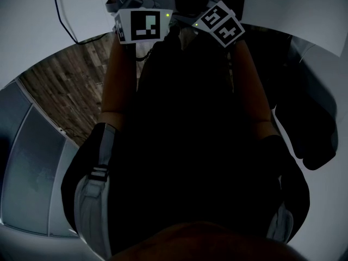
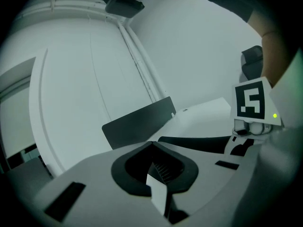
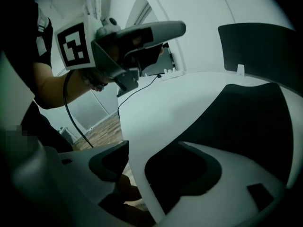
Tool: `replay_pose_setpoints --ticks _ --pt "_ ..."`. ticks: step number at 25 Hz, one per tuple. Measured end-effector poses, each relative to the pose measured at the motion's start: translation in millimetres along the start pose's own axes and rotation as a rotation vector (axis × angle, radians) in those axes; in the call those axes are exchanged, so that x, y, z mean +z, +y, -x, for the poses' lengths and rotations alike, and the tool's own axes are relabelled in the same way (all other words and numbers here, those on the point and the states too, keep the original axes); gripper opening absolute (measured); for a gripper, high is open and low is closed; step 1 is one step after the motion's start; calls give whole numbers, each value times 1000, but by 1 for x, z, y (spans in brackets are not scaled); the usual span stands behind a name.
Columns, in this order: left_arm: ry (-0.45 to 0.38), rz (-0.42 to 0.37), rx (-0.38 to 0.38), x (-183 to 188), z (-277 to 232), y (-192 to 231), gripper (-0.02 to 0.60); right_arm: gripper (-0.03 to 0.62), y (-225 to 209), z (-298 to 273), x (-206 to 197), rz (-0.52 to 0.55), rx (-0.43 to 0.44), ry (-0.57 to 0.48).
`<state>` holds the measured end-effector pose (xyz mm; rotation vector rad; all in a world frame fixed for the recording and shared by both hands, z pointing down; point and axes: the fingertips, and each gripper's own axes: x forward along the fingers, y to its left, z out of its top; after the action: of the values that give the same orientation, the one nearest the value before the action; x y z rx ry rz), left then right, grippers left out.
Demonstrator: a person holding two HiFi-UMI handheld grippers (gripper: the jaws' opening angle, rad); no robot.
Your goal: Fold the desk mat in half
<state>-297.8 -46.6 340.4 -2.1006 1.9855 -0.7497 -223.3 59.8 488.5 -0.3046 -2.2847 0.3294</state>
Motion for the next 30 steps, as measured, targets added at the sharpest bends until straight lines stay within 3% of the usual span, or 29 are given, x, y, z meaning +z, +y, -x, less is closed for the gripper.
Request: replay_pose_setpoints --ticks 8,21,23,26,30 --pt "-68 -26 -45 21 5 -3 8 325 -14 40 41 43 -154 -172" --pt "-117 -67 -70 57 13 -9 8 321 -25 114 71 69 -374 -381" --pt "-132 -83 -72 66 15 -10 8 290 -26 128 78 85 -410 -421" --pt "-158 -87 -75 78 18 -9 8 176 -28 152 94 101 -485 -500" --pt "-187 -87 -90 96 23 -9 8 81 -28 177 109 137 -557 -567"
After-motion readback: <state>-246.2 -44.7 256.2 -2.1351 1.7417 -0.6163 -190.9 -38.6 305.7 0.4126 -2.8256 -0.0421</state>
